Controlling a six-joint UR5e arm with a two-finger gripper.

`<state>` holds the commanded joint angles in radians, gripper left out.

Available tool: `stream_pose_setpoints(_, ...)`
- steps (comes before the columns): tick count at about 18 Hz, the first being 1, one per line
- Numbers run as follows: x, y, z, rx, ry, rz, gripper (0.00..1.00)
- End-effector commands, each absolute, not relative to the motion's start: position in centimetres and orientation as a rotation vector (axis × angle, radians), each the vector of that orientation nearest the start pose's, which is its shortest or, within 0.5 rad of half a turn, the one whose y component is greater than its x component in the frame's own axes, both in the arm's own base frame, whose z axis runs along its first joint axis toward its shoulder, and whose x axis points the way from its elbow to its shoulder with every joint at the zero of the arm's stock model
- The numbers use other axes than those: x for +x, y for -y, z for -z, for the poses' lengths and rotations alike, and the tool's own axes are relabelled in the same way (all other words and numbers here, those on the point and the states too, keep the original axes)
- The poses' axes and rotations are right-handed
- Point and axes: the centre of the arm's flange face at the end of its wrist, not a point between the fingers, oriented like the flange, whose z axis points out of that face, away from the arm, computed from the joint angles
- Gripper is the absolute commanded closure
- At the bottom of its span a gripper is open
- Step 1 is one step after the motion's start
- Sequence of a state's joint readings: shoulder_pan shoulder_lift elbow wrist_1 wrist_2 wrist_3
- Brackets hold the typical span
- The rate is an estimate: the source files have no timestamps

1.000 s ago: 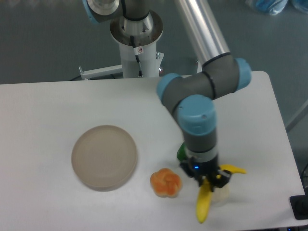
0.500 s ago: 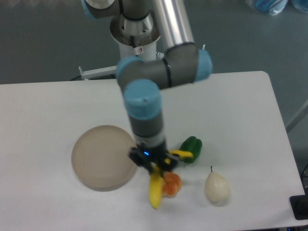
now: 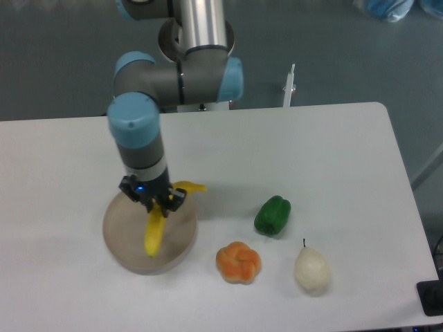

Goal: Place bananas on a plate
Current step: 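Lower the banana onto the plate and open the gripper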

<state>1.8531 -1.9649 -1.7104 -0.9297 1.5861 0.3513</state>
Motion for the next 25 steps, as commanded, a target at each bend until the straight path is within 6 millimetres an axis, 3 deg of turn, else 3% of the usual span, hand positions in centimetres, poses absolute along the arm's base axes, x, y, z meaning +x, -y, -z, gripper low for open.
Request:
stream_pose_setpoints(2, -3.3, -62.1, -24.7, -3.083, -0.129, -0.117, 0.71)
stream_pose_setpoints(8, -2.7, -62.6, -23.3, -3.088, 0.0, -0.151, 0.7)
stream_pose_setpoints(12, -2.2, -62.6, -21.3, -3.121, -0.043, -0.203, 0.7)
stream_pose_setpoints(25, -1.2, -62.7, -20.1, -3.131, -0.066, -0.211, 0.67)
